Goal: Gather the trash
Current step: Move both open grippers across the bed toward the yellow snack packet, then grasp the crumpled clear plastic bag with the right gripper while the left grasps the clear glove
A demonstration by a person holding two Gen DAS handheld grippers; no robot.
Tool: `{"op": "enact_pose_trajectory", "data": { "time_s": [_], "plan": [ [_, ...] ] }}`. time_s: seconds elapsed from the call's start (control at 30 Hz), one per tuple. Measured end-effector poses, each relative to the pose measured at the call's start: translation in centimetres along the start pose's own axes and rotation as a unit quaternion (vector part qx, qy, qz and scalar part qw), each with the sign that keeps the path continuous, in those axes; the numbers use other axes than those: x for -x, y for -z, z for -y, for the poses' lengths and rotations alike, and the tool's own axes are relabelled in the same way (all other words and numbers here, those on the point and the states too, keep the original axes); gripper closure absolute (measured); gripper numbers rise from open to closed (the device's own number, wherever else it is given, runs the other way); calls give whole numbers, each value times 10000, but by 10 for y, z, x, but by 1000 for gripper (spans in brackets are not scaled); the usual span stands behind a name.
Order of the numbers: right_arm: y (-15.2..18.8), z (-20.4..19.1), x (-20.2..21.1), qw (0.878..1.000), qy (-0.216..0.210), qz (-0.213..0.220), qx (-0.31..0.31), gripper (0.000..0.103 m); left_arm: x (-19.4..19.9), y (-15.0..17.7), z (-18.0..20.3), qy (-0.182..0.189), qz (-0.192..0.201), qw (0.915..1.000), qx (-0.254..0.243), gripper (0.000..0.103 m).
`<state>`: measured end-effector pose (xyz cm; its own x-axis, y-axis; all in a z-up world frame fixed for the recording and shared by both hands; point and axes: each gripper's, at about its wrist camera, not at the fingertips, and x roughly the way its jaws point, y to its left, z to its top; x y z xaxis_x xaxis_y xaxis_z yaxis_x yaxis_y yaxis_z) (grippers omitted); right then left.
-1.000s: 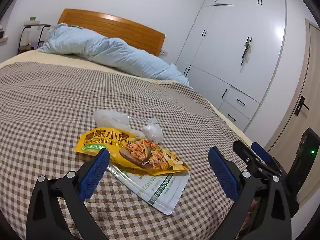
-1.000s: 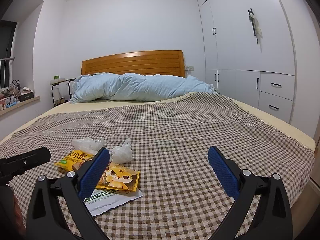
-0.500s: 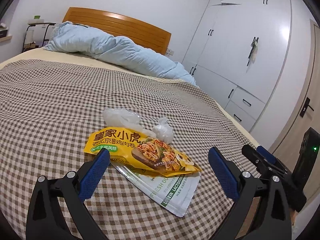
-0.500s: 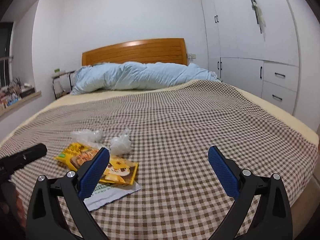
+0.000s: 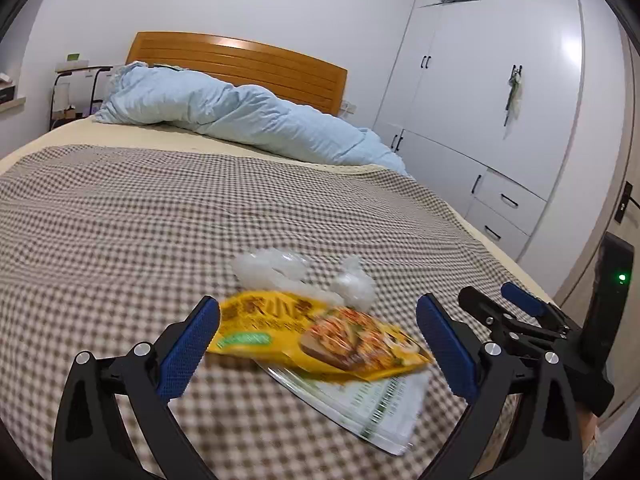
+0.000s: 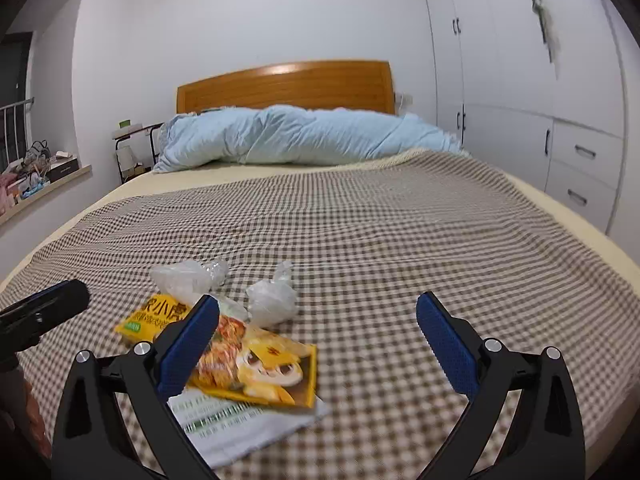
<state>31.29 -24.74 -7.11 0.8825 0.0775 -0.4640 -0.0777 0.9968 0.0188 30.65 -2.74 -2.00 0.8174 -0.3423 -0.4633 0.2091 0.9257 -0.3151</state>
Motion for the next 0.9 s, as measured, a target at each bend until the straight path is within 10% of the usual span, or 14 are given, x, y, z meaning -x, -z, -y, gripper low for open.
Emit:
{"op": "enact_pose_trajectory", "data": {
  "time_s": [0.53, 0.6, 0.77, 0.9],
  "plan": [
    [0, -41, -108, 9920, 473, -1171, -57, 8, -20, -11, -39, -275, -108, 9994, -158, 8],
    [4, -39, -115, 9897, 458, -1352, -101, 47, -24, -10, -40, -222, -177, 9995, -151, 8],
    [13, -19, -128, 9811, -18, -1840, -591, 87, -27, -9, -41, -128, -248, 9996, -48, 8],
    [13, -8, -110, 9828, -209, -1616, -865, 97, -26, -7, -36, -122, -254, 9995, -133, 8]
  ]
}}
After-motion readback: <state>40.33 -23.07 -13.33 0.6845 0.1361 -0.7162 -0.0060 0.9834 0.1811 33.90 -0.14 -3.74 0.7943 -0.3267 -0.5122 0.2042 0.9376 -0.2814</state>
